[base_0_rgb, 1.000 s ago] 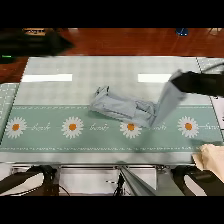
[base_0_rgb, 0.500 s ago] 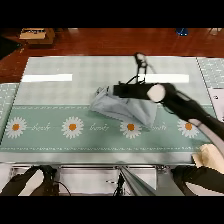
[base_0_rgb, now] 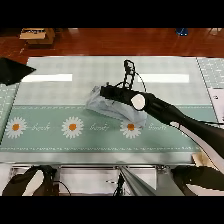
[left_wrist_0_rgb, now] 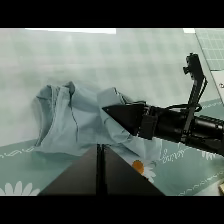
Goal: Fold the shirts.
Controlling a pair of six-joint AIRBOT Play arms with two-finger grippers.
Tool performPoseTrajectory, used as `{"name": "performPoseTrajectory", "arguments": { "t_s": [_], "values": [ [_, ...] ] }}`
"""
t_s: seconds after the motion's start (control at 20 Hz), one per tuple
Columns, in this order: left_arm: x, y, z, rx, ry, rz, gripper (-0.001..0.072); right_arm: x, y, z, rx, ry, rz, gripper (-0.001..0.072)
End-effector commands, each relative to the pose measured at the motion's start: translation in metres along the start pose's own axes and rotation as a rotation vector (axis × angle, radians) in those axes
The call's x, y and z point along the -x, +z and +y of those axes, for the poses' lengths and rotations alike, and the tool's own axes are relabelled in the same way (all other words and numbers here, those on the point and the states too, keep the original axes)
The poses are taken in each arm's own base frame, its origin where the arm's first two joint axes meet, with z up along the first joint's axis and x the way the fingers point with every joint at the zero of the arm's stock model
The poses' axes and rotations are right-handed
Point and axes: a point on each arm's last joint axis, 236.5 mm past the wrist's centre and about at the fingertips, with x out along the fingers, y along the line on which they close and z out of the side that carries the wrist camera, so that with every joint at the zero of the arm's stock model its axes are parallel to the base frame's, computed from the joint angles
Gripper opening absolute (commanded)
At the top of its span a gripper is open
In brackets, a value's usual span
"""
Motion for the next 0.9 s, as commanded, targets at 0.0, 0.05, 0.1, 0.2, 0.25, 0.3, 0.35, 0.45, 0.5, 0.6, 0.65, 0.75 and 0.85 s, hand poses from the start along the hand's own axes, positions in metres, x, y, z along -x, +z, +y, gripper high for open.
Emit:
{"name": "performPoseTrajectory", "arguments": {
  "t_s": [0.0,0.05,0.1,0.2,0.25,0.3,0.35,0.45,0.5,0.6,0.65,0.75,0.85],
  "values": [
    [-0.014,-0.016,0.015,0.052,0.006,0.023,0.0023,0.0,-0.002,0.011,-0.007,0.022,-0.01,0.0483],
    [-0.016,-0.015,0.018,0.06,0.011,0.015,0.0023,0.006,0.002,0.016,0.028,0.032,-0.016,0.0487],
    [-0.017,-0.014,0.02,0.064,0.014,0.008,0.0023,0.016,0.012,0.021,0.088,0.041,-0.036,0.0488],
    [-0.018,-0.011,0.022,0.066,0.019,-0.005,0.0023,0.045,0.038,0.019,0.219,0.027,-0.059,0.0488],
    [-0.018,-0.011,0.022,0.066,0.02,-0.007,0.0023,0.065,0.053,0.004,0.28,-0.019,-0.052,0.0487],
    [-0.018,-0.01,0.022,0.066,0.02,-0.009,0.0024,0.087,0.066,-0.02,0.335,-0.092,-0.029,0.0487],
    [-0.018,-0.01,0.022,0.066,0.021,-0.01,0.0023,0.115,0.076,-0.058,0.382,-0.205,0.017,0.0486],
    [-0.018,-0.01,0.023,0.063,0.021,-0.009,0.0023,0.186,0.087,-0.154,0.404,-0.508,0.146,0.0481],
    [-0.018,-0.01,0.023,0.063,0.021,-0.009,0.0023,0.228,0.085,-0.202,0.368,-0.669,0.226,0.0482],
    [-0.018,-0.01,0.023,0.063,0.021,-0.009,0.0023,0.293,0.063,-0.275,0.173,-0.841,0.352,0.0535],
    [-0.018,-0.01,0.023,0.063,0.021,-0.009,0.0023,0.304,0.043,-0.292,0.041,-0.804,0.374,0.0539],
    [-0.018,-0.01,0.023,0.063,0.021,-0.009,0.0023,0.285,0.017,-0.288,-0.197,-0.569,0.327,0.0582],
    [-0.018,-0.01,0.023,0.063,0.021,-0.009,0.0024,0.256,0.011,-0.27,-0.336,-0.348,0.225,0.0582]
  ]
}}
